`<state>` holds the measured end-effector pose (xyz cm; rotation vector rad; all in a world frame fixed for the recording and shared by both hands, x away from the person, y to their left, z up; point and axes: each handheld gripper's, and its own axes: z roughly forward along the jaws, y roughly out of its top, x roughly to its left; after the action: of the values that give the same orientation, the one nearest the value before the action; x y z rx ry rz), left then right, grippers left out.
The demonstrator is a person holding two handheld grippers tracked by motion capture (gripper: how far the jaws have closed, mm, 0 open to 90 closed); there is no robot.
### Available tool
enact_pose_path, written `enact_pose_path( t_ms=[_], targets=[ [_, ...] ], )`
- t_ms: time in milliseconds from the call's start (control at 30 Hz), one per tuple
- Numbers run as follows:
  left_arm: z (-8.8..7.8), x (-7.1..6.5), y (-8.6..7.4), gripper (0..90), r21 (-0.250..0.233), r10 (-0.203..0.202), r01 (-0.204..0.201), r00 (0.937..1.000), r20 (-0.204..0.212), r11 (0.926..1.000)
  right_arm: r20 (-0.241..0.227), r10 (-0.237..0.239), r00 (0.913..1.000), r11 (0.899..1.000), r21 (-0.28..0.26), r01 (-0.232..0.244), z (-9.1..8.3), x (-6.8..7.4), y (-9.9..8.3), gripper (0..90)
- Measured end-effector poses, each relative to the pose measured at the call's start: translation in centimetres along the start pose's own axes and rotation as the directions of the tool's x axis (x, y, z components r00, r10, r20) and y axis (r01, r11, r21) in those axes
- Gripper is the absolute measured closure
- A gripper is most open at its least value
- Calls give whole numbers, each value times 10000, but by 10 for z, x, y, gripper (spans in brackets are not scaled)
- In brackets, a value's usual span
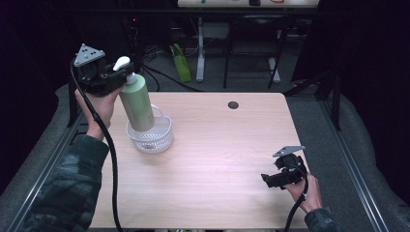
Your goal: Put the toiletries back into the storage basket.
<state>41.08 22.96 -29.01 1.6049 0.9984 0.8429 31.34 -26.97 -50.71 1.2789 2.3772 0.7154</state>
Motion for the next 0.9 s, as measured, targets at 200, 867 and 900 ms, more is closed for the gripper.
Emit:
enact_pose_path(
  t_ms=[200,867,900],
  targets=[
    [3,1,-4,678,0,-91,91,10000,-28,10000,1,-15,10000,10000,10,15,-1,-1,0,65],
    [16,2,-29,679,245,-357,358,9994,-27,9991,15,-37,10000,10000,5,37,-2,1,0,66],
    [17,2,-30,678,292,-340,340,9994,-33,9990,25,-68,10000,10000,4,68,-2,1,0,66]
  ],
)
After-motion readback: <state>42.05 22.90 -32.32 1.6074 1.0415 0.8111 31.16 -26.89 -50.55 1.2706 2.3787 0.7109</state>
